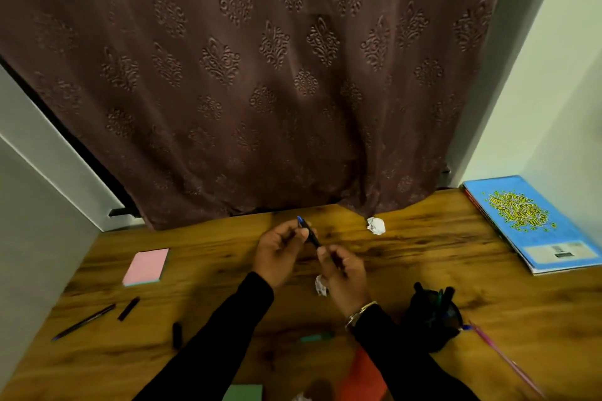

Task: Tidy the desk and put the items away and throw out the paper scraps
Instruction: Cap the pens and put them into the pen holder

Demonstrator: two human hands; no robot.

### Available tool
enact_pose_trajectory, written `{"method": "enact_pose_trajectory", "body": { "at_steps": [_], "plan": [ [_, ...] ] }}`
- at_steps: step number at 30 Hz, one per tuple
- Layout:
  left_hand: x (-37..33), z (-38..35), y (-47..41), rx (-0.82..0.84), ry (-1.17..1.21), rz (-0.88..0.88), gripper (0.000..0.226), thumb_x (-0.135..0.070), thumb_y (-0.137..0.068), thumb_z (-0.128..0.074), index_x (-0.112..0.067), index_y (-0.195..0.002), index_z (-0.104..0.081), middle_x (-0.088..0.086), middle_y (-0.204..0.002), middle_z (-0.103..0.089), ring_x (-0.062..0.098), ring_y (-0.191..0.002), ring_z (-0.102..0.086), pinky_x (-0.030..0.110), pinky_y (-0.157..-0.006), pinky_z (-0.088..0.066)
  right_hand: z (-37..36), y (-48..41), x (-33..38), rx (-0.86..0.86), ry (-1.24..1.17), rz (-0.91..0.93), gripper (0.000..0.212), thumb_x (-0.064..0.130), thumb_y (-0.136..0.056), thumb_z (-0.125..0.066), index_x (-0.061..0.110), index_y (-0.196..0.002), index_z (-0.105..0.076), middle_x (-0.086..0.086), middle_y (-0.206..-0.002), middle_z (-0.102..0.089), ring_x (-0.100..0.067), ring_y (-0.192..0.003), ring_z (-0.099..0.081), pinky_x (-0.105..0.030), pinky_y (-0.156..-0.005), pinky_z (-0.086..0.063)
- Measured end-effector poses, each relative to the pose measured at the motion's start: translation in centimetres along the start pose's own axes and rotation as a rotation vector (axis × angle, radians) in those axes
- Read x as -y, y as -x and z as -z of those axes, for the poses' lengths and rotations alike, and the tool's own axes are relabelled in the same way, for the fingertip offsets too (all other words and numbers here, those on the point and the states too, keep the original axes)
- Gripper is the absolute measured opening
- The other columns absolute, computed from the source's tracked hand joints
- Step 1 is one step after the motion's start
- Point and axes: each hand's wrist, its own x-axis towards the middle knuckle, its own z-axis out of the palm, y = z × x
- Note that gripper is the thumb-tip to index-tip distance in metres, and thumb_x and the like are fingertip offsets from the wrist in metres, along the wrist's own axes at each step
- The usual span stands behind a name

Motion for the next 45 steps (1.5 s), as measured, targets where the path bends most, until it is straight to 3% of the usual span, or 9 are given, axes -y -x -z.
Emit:
{"method": "enact_pose_trajectory", "body": {
  "at_steps": [5,10,14,17,21,30,33,39,45],
  "plan": [
    [-0.3,0.2,0.1,-0.003,-0.011,-0.029,0.016,-0.008,-0.099,-0.055,-0.013,-0.100,-0.071,-0.003,-0.096,-0.074,0.013,-0.096,-0.069,0.024,-0.083,-0.052,-0.1,-0.2,0.8,-0.022,0.007,0.044,0.009,0.020,-0.090,-0.067,0.010,-0.090,-0.064,-0.004,-0.070,-0.061,-0.012,-0.063,-0.056,-0.027,-0.055,-0.046],
    [-0.3,0.1,0.0,-0.040,0.027,-0.010,0.017,-0.005,-0.098,-0.055,-0.013,-0.100,-0.070,0.005,-0.099,-0.075,0.019,-0.095,-0.069,0.033,-0.084,-0.055,0.1,-0.5,1.4,0.004,-0.029,0.017,0.027,0.023,-0.097,-0.056,0.002,-0.083,-0.065,-0.008,-0.060,-0.049,-0.020,-0.052,-0.044,-0.027,-0.043,-0.036],
    [-0.3,0.2,-0.1,-0.058,0.030,-0.016,0.016,-0.006,-0.098,-0.056,-0.013,-0.101,-0.071,0.006,-0.100,-0.075,0.017,-0.096,-0.069,0.032,-0.086,-0.053,-0.1,-0.7,1.7,-0.010,0.024,0.080,0.011,0.014,-0.088,-0.069,0.004,-0.086,-0.065,-0.003,-0.069,-0.062,-0.011,-0.061,-0.055,-0.025,-0.056,-0.046],
    [-0.3,0.2,0.0,-0.053,0.047,-0.003,0.015,-0.007,-0.098,-0.056,-0.010,-0.104,-0.069,0.007,-0.102,-0.075,0.022,-0.101,-0.069,0.035,-0.088,-0.055,-0.2,-0.7,1.5,0.008,-0.033,-0.006,0.029,0.027,-0.095,-0.059,0.003,-0.081,-0.066,-0.014,-0.063,-0.052,-0.020,-0.049,-0.043,-0.028,-0.044,-0.035],
    [-0.5,0.1,0.0,-0.040,0.038,-0.021,0.015,-0.006,-0.098,-0.056,-0.009,-0.104,-0.070,0.006,-0.100,-0.075,0.022,-0.099,-0.069,0.032,-0.087,-0.054,-0.1,-0.7,1.7,-0.002,0.001,0.049,0.013,0.017,-0.092,-0.064,0.007,-0.083,-0.066,0.003,-0.065,-0.060,-0.007,-0.056,-0.054,-0.023,-0.053,-0.045],
    [-0.1,0.0,-0.5,-0.017,0.008,-0.065,0.015,-0.009,-0.097,-0.059,-0.015,-0.101,-0.072,0.008,-0.102,-0.075,0.025,-0.101,-0.070,0.041,-0.092,-0.055,0.2,-0.7,1.6,-0.021,-0.037,0.019,0.032,0.028,-0.095,-0.059,0.002,-0.077,-0.063,-0.003,-0.061,-0.057,-0.023,-0.057,-0.049,-0.030,-0.049,-0.040],
    [-0.1,-0.5,-0.6,-0.002,-0.001,-0.073,0.020,-0.008,-0.097,-0.059,-0.022,-0.097,-0.074,0.009,-0.101,-0.075,0.026,-0.100,-0.070,0.040,-0.091,-0.056,0.6,-0.8,1.7,-0.023,-0.042,0.028,0.026,0.027,-0.094,-0.061,0.004,-0.081,-0.063,0.008,-0.060,-0.057,-0.010,-0.056,-0.051,-0.026,-0.052,-0.041],
    [0.0,-0.8,-0.9,0.028,-0.024,-0.073,0.015,-0.006,-0.097,-0.058,0.003,-0.104,-0.068,0.009,-0.100,-0.073,0.022,-0.097,-0.069,0.033,-0.086,-0.054,1.3,-1.4,1.7,-0.016,-0.054,0.007,0.026,0.035,-0.092,-0.061,0.014,-0.078,-0.067,0.006,-0.058,-0.057,-0.013,-0.051,-0.046,-0.031,-0.051,-0.037],
    [0.5,-0.4,-0.5,0.018,-0.029,-0.077,0.012,-0.008,-0.097,-0.059,-0.002,-0.100,-0.069,0.012,-0.101,-0.073,0.023,-0.096,-0.069,0.039,-0.089,-0.055,1.0,-1.1,1.1,0.077,0.007,0.028,0.024,0.027,-0.095,-0.059,0.017,-0.075,-0.067,0.004,-0.057,-0.058,-0.008,-0.048,-0.048,-0.027,-0.049,-0.038]
  ]
}}
